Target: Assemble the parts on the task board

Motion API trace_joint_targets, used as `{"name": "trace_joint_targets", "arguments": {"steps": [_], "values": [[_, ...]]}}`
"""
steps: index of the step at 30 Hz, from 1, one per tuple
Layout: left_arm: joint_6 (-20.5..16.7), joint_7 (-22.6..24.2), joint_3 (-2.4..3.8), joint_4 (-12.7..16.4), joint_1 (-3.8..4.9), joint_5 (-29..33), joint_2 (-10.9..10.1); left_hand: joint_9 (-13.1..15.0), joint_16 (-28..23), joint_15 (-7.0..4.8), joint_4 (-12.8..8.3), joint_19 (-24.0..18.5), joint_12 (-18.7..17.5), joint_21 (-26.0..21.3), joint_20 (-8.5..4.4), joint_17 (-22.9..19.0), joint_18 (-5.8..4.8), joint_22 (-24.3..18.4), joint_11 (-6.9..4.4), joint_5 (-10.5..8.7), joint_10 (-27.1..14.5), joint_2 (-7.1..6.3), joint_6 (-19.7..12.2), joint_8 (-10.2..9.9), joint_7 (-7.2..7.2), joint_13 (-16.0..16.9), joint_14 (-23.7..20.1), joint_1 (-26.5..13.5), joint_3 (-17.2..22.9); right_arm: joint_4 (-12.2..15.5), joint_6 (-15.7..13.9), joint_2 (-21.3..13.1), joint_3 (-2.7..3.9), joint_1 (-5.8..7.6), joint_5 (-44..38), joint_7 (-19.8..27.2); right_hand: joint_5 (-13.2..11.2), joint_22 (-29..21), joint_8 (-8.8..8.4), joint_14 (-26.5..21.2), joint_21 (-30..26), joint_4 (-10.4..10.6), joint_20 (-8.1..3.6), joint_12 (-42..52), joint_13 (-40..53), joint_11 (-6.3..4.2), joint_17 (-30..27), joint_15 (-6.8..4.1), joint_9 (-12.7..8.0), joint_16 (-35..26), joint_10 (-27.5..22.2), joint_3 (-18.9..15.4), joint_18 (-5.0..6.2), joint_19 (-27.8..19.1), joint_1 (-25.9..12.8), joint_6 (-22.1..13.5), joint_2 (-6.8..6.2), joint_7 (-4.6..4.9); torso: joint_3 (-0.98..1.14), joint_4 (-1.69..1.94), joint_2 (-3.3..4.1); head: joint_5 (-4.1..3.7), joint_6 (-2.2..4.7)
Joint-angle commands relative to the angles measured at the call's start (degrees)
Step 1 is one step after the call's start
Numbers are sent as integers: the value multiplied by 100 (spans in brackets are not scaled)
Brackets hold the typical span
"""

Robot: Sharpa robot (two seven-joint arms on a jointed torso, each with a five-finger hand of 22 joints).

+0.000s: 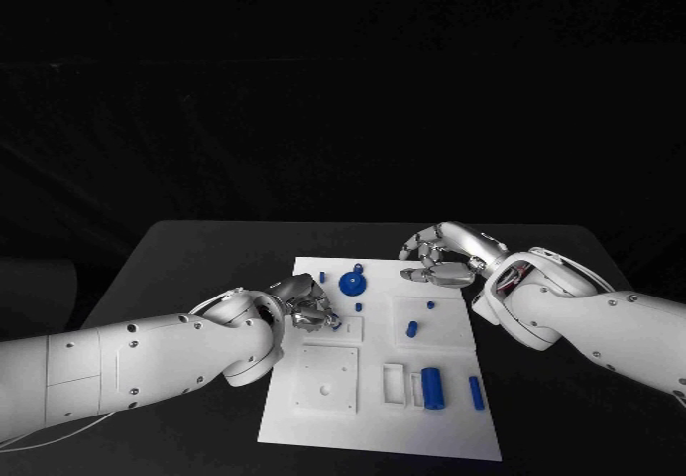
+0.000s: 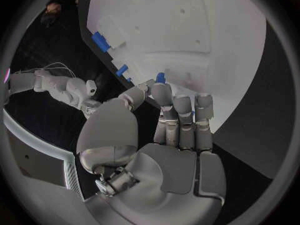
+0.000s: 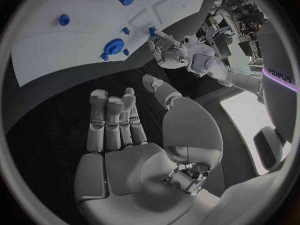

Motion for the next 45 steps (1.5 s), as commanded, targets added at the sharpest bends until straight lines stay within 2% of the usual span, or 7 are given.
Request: {"name": "trace_joint_targets", "arguments": {"steps": [1,13,31,45], "values": [[250,-155,4,-27,0,-144,31,-2,43,-216,41,38,25,27,-850,14,-47,10,-33,-18,11,-3,756,25,-244,16,259,0,-6,9,42,4,3,-1,-10,-4,36,66,24,-43,-32,11,35,-23,8,-2,-9,0,7,-13,-35,-30,211,-12,53,-11,-17,32,-1,1,1,-6,-7],[264,-199,4,-70,-1,-300,73,-11,102,-225,48,52,105,49,-859,50,-37,34,-51,-11,26,9,817,51,-263,68,280,-7,-33,17,44,6,3,-1,-10,-5,81,69,26,-43,-35,27,37,-25,11,-2,-10,0,10,-11,-33,-37,211,-9,43,-11,-11,32,2,3,-2,-3,-21],[145,-223,4,-149,-15,-419,168,16,344,-309,11,147,479,149,-882,177,6,115,-134,23,44,-53,985,215,-347,281,368,38,-72,31,43,-1,3,-1,-10,-18,171,75,28,-43,-42,82,40,-29,15,-2,-14,0,16,-8,-29,-55,211,-5,-1,-10,-5,31,-1,2,0,-12,-27],[160,-261,5,-231,-58,-431,221,51,457,-340,46,197,702,192,-883,227,32,146,-175,102,26,13,1040,351,-388,390,410,-31,-100,37,57,-11,3,-1,-10,-27,323,83,30,-45,-49,144,38,-34,22,-5,-17,-3,23,-2,-26,-67,211,-4,-36,-10,-6,29,-1,6,-4,-8,-32]]}}
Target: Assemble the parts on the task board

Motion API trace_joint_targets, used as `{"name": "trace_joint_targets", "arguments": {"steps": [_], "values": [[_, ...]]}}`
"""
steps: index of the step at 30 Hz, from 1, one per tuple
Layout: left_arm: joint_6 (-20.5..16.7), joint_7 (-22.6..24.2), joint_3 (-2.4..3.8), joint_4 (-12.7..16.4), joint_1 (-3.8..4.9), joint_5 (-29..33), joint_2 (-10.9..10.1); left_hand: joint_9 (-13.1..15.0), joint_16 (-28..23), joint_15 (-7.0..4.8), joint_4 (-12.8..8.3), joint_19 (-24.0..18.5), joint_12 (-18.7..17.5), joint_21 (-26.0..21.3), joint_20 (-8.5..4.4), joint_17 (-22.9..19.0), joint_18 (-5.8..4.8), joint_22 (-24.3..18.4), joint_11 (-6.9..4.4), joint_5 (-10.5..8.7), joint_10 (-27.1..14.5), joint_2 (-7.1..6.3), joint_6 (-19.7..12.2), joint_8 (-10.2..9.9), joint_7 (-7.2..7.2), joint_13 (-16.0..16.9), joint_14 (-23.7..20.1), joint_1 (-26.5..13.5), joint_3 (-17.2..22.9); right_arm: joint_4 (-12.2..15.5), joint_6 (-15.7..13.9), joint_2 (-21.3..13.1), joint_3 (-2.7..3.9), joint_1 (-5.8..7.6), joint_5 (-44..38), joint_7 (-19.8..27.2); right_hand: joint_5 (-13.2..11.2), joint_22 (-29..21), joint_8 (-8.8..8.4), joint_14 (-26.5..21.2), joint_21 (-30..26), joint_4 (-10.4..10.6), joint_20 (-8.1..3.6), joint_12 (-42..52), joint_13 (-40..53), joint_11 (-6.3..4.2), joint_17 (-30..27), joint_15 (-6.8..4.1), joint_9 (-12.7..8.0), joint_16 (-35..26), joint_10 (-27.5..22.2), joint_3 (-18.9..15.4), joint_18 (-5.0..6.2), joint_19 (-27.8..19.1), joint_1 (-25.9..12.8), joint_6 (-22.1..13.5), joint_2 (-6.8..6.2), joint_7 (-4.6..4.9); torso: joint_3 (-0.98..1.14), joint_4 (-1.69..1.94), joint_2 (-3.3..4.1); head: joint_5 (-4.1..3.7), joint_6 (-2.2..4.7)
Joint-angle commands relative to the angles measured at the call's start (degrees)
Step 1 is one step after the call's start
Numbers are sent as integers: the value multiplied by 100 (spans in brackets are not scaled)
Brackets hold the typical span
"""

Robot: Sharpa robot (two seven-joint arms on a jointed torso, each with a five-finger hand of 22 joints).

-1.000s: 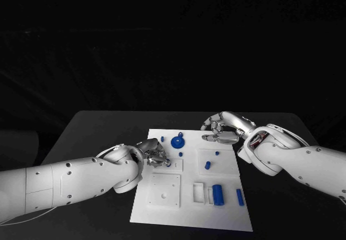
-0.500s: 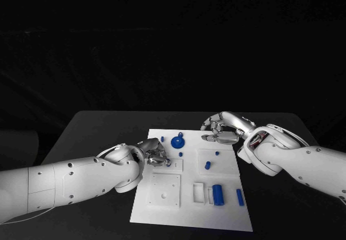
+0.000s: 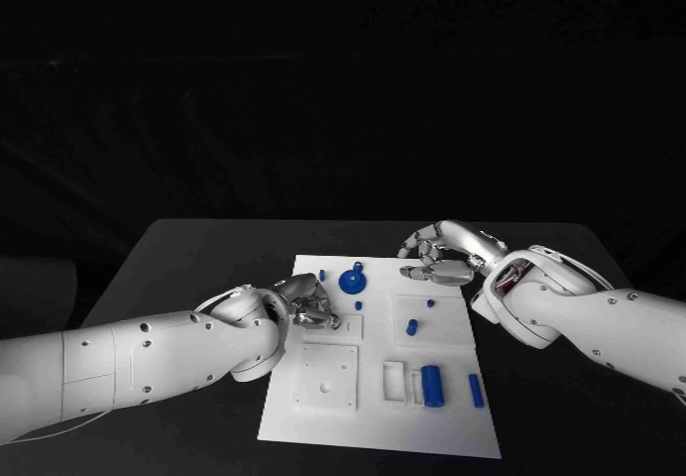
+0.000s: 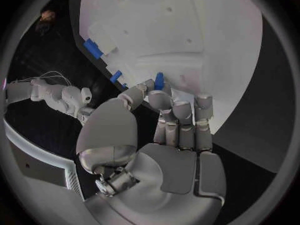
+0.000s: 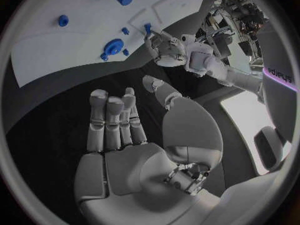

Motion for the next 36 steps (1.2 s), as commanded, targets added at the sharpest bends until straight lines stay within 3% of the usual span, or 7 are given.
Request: {"name": "trace_joint_targets", "arguments": {"steps": [1,20,27,36], "values": [[17,-35,-3,-8,-13,-46,13,68,39,-284,9,44,65,37,-831,15,33,40,-104,46,-65,72,1034,147,-402,22,312,-8,-29,9,54,-3,3,-2,-12,3,54,84,31,-30,-27,36,36,-34,7,-5,-7,10,8,-5,-26,10,210,-5,-37,-8,-7,50,3,2,-2,0,0],[410,-34,-2,60,-17,44,-22,109,155,-263,-126,35,370,64,-816,74,59,73,-145,454,-128,314,1050,418,-450,99,333,-301,-62,-1,88,5,3,-1,-12,-14,255,93,34,-31,-29,49,32,-37,16,-6,-10,8,16,1,-23,2,210,-2,-24,-7,-8,48,-2,1,1,-3,-38],[442,-35,-2,90,-20,79,-44,100,177,-255,-207,26,448,70,-809,91,61,77,-153,658,-146,464,1040,509,-460,91,334,-504,-62,-6,107,7,3,-1,-12,-19,295,95,35,-32,-29,52,32,-38,18,-6,-11,8,18,3,-21,-1,210,-2,-23,-7,-5,48,-2,3,0,0,-46],[433,-47,-1,83,-20,87,-44,89,185,-250,-285,22,493,73,-808,100,65,78,-157,756,-156,576,1029,561,-465,80,332,-631,-38,-8,118,10,3,-1,-12,-20,336,96,37,-32,-29,54,32,-38,20,-7,-11,7,20,5,-19,-5,210,-2,-22,-3,-1,47,1,1,-1,4,-49]]}}
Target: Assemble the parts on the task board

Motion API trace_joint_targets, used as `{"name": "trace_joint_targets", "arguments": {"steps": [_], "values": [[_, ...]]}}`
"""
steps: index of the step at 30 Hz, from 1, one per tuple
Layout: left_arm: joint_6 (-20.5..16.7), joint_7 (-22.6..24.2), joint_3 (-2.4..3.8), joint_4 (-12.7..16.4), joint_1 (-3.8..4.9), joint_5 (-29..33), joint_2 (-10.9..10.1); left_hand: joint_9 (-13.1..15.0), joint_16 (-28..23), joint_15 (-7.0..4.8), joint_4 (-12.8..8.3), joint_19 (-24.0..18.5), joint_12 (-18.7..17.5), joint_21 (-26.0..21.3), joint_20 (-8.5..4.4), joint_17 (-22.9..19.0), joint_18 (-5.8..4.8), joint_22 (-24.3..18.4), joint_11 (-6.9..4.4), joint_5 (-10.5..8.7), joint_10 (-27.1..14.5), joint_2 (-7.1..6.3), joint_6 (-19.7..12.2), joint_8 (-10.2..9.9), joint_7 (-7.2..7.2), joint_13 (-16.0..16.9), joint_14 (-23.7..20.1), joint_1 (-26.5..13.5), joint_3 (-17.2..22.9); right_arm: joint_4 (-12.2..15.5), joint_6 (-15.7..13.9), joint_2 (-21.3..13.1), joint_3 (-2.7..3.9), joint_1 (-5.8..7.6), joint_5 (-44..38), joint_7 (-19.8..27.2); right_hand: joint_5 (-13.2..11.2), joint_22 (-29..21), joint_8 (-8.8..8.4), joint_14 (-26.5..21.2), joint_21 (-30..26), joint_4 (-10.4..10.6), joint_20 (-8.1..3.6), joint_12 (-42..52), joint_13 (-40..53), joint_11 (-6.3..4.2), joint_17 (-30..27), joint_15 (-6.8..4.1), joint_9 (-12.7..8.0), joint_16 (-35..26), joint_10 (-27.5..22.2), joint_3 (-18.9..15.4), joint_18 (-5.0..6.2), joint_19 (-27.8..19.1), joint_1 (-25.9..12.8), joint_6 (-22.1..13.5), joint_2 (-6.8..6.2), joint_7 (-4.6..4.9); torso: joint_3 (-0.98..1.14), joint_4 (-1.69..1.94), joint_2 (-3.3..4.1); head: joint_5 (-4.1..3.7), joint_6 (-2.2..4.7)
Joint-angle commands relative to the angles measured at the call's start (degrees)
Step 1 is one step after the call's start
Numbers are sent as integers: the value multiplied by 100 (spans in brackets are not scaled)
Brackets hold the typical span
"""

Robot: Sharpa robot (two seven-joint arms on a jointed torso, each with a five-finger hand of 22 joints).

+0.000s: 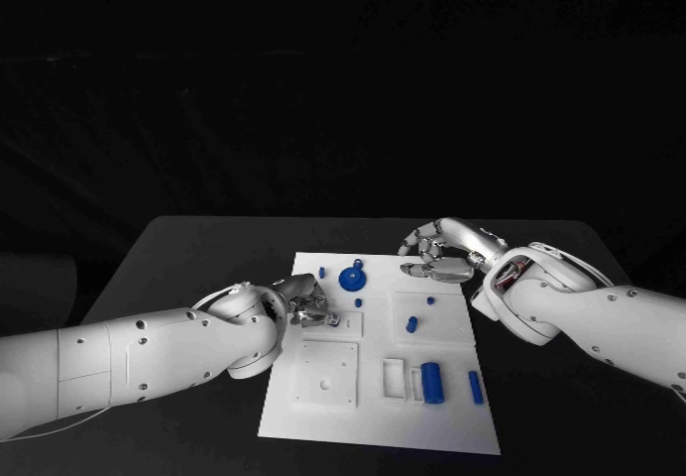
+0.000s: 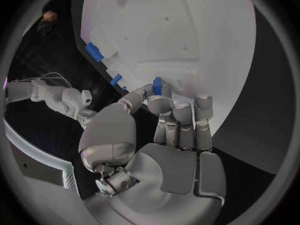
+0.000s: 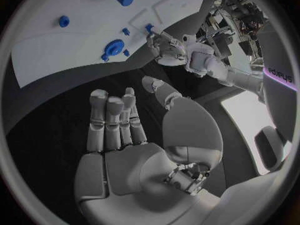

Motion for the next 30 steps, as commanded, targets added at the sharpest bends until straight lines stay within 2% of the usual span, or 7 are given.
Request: {"name": "trace_joint_targets", "arguments": {"steps": [1,16,30], "values": [[189,0,-12,32,-21,68,19,6,34,-256,-163,23,34,29,-809,7,66,80,-158,29,-156,78,1029,262,-465,-10,283,5,133,4,83,4,3,-2,-13,10,42,96,38,-26,-29,22,32,-38,8,-7,-6,-1,10,5,-18,-5,210,-3,-22,-11,0,41,2,-2,-1,6,-3],[219,-11,-9,-1,-20,77,25,-6,41,-254,-278,28,75,36,-809,16,71,80,-165,155,-163,146,1019,313,-471,-25,286,-69,187,-8,97,15,3,-2,-13,8,94,99,43,-26,-29,18,31,-39,10,-10,-7,-3,15,7,-16,-6,210,-3,-12,-2,5,38,4,-8,-1,9,-7],[516,-59,-6,-81,-7,210,114,-10,44,-252,-316,30,87,37,-810,19,73,79,-168,172,-163,162,1014,327,-474,-30,289,-74,207,-25,122,27,3,-2,-13,-3,150,101,47,-27,-29,8,30,-40,13,-13,-7,-6,19,9,-14,-4,210,-4,5,5,9,35,5,-7,-1,6,-3]]}}
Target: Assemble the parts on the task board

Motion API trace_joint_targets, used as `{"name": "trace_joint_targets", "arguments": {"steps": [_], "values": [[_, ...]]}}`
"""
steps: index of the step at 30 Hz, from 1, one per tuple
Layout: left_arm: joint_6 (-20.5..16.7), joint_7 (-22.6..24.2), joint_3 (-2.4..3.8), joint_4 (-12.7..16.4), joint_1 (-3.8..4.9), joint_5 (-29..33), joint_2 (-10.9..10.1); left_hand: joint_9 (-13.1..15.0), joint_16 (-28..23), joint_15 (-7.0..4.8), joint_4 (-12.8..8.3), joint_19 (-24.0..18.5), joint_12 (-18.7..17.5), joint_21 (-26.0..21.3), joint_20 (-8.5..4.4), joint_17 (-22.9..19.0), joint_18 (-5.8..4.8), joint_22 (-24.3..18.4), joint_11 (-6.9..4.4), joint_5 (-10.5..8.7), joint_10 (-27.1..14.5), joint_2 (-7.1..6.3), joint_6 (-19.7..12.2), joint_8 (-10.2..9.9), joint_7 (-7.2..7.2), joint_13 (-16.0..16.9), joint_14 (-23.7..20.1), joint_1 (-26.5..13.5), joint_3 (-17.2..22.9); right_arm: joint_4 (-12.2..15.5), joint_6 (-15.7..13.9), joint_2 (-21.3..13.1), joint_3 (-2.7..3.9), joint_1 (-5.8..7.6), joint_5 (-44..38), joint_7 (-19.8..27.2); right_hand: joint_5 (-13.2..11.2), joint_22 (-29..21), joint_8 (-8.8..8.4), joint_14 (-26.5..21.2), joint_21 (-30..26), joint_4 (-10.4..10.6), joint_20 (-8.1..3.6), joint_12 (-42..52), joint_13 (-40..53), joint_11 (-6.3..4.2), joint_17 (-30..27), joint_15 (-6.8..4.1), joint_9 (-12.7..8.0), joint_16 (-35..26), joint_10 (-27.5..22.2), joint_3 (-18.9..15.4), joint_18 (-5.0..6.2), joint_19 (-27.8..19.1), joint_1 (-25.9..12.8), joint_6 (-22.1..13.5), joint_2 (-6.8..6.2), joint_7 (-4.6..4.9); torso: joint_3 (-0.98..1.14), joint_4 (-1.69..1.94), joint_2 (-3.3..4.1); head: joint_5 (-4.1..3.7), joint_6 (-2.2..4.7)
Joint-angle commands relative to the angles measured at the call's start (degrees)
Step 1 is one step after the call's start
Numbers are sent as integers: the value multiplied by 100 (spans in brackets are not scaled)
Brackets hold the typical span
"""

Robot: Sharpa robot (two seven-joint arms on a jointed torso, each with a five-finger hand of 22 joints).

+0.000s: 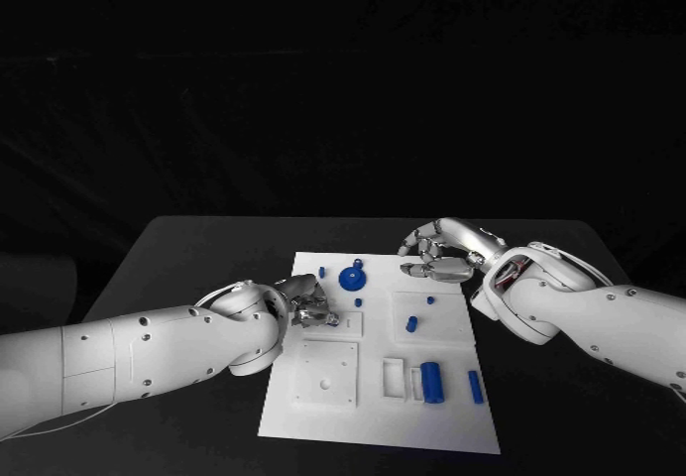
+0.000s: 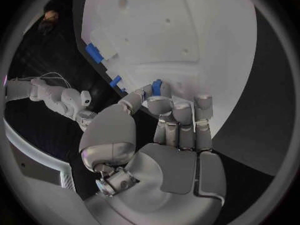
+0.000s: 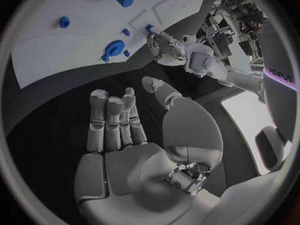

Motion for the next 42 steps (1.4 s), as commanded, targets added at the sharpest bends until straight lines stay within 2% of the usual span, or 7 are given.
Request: {"name": "trace_joint_targets", "arguments": {"steps": [1,13,19,24,33,37,42], "values": [[352,-38,-16,-4,-19,138,56,-18,22,-260,-269,30,21,37,-810,9,74,80,-168,12,-163,70,1014,-16,-474,-7,259,19,257,2,89,10,3,-2,-13,8,41,100,19,-28,-29,7,30,-18,9,-13,-8,-8,10,9,-14,-4,210,-5,5,18,9,32,0,0,1,3,5],[536,-86,-11,-92,87,246,133,-22,21,-255,-291,29,25,37,-809,10,73,80,-167,14,-167,97,1005,-8,-473,-14,256,12,270,-12,96,27,3,-2,-13,7,75,101,19,-29,-29,3,31,-19,10,-14,-9,-9,11,10,-13,-3,210,-5,12,19,14,32,3,-2,4,0,12],[911,-149,-9,-160,148,327,206,-24,20,-252,-305,26,27,37,-808,10,72,80,-167,14,-169,106,999,-5,-472,-18,254,8,275,-20,109,36,3,-2,-13,4,89,101,19,-29,-29,2,31,-20,11,-14,-9,-9,12,11,-13,-3,210,-5,13,19,15,32,4,0,2,6,14],[1171,-203,-8,-173,162,441,230,-27,18,-247,-323,20,29,35,-805,11,70,81,-166,17,-171,118,990,-2,-471,-23,249,4,282,-21,133,36,3,-2,-13,-9,100,102,19,-30,-29,0,31,-20,11,-14,-9,-9,12,11,-14,-3,210,-6,15,19,14,32,-1,-3,1,8,2],[1202,-260,-5,-184,217,523,231,-31,23,-234,-368,12,36,36,-799,16,65,82,-166,71,-173,155,980,17,-470,-37,247,-18,294,-33,137,45,3,-2,-13,-9,114,102,20,-31,-30,-3,32,-22,11,-14,-10,-9,13,11,-14,-4,210,-7,17,20,14,32,-1,10,0,1,-5],[1239,-286,-5,-184,246,530,243,-32,29,-226,-404,15,49,42,-798,21,65,84,-170,132,-170,174,980,37,-473,-47,251,-40,301,-35,138,49,3,-2,-13,-8,118,102,20,-32,-30,-2,32,-22,11,-14,-10,-9,13,11,-14,-4,210,-7,16,20,14,32,-1,8,1,14,-8],[1336,-320,-5,-188,254,526,240,-39,41,-213,-480,27,85,54,-797,33,65,83,-182,427,-171,204,977,88,-484,-67,264,-103,320,-34,139,45,3,-2,-13,-8,125,102,20,-32,-30,-2,32,-22,12,-14,-10,-9,13,11,-14,-5,210,-8,15,20,15,32,-2,5,2,22,-10]]}}
